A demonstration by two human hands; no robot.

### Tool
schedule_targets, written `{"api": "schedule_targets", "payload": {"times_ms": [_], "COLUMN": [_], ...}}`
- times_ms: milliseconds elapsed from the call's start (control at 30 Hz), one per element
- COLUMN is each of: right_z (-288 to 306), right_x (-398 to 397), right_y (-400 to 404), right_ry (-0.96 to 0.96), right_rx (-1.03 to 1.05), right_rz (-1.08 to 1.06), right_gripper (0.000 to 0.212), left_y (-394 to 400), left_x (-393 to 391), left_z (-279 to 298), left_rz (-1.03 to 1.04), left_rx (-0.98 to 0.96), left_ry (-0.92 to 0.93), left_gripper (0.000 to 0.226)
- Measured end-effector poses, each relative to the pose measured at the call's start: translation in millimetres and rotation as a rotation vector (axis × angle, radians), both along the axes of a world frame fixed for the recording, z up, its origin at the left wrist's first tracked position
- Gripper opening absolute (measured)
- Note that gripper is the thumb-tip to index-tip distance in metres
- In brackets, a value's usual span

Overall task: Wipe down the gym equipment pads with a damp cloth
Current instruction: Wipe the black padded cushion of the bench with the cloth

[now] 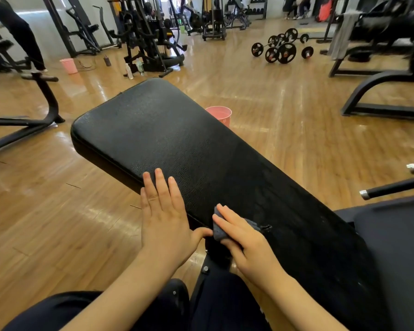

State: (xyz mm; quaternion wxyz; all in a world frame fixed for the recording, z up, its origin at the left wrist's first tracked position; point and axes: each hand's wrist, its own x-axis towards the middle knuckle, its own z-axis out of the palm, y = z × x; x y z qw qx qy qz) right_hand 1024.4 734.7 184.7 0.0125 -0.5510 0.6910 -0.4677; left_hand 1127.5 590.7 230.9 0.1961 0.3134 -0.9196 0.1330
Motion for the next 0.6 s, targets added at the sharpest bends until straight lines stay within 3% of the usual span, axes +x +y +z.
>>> {"api": "schedule_targets", "payload": {"times_ms": [200, 467, 600], "right_z": [15, 52, 54], "right_x": [-45, -137, -93], "right_y": [-22, -95, -97], "right_ry": [0.025, -0.396, -0.289], "right_rx": [0.028, 0.033, 0.029], "right_rz": [0.03, -0.383, -0.349], "right_gripper": [0.05, 0.03, 0.039], "left_y": [1, 0, -1], "left_x": [0, 1, 1], "left_z": [0, -2, -2], "left_rz": [-0.007, -0.014, -0.035], "left_rx": [-0.026, -0.027, -0.008], "left_ry": [0.015, 0.037, 0.053], "left_gripper": [0.133, 0.128, 0.134]}}
